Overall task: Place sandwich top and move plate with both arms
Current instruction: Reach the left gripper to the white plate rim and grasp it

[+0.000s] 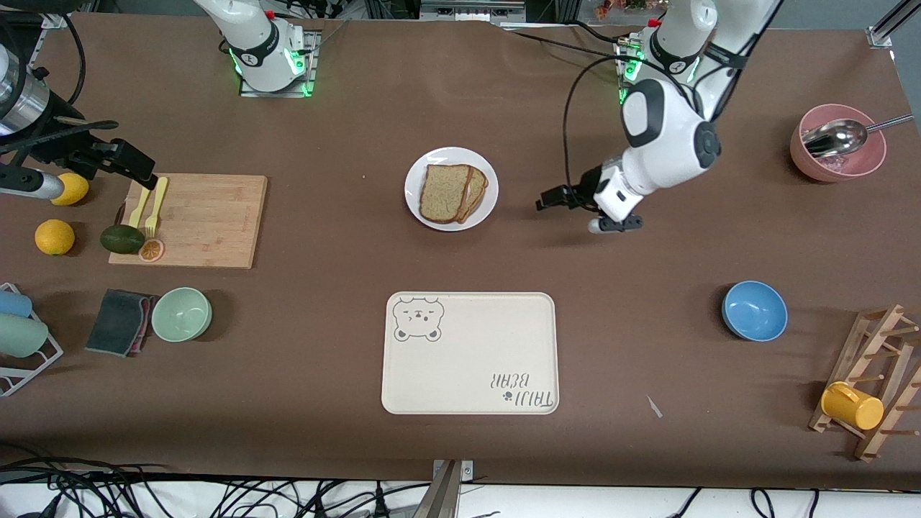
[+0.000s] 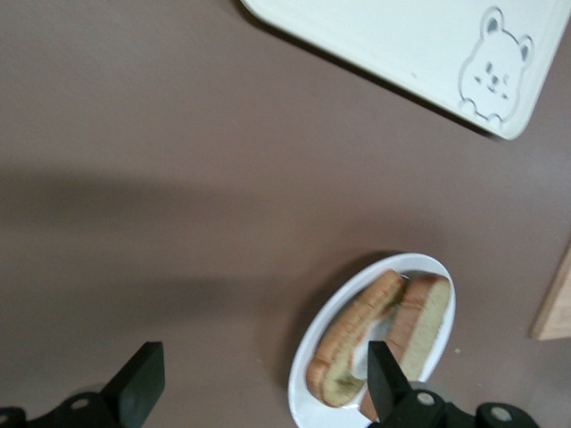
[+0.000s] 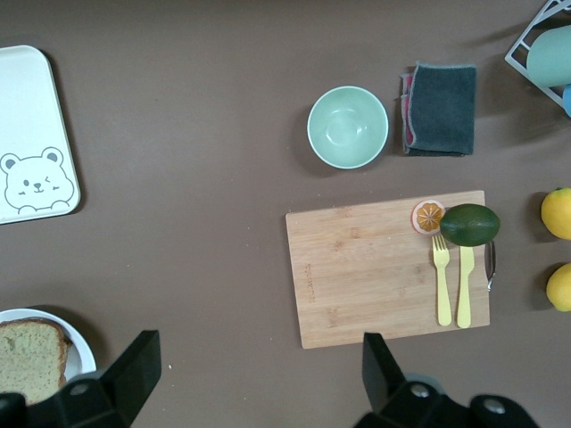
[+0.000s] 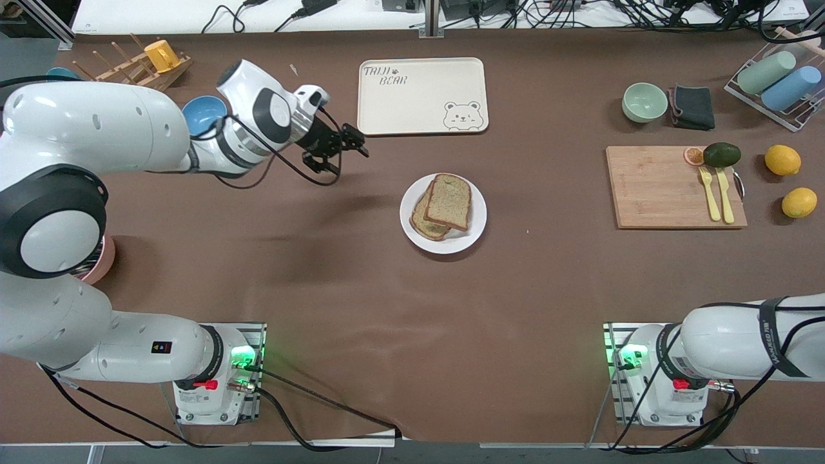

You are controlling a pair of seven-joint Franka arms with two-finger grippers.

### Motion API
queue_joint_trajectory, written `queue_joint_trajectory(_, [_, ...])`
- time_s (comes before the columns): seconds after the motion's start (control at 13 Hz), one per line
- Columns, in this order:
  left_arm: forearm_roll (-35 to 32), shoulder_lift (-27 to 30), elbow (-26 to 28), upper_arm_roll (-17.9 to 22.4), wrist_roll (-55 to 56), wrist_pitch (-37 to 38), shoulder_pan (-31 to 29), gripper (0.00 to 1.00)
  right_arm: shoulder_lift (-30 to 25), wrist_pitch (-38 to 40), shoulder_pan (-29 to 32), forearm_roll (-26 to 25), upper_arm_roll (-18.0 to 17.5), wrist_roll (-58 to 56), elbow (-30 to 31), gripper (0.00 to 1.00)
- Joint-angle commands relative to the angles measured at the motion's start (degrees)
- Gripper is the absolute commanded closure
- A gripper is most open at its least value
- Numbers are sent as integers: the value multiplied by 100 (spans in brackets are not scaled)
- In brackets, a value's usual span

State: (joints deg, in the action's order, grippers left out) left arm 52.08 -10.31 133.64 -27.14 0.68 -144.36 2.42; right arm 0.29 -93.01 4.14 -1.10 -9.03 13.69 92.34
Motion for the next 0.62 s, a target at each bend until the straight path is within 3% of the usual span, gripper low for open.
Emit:
queue_joint_trajectory(0.0, [443,-93,48,-378,-287,-554,13,1,-47,-33,61,83,-55,-129,21,0])
queue_joint_trajectory(0.23, [827,-550,-49,-643,-611,-1022,135,5,-47,11,61,92,-37,-147,3,0])
queue_joint_trajectory(0.54, [2565,-1008,-277,-679,-2200,-1410,504,1,-30,-68,61,118,-46,-252,30,0])
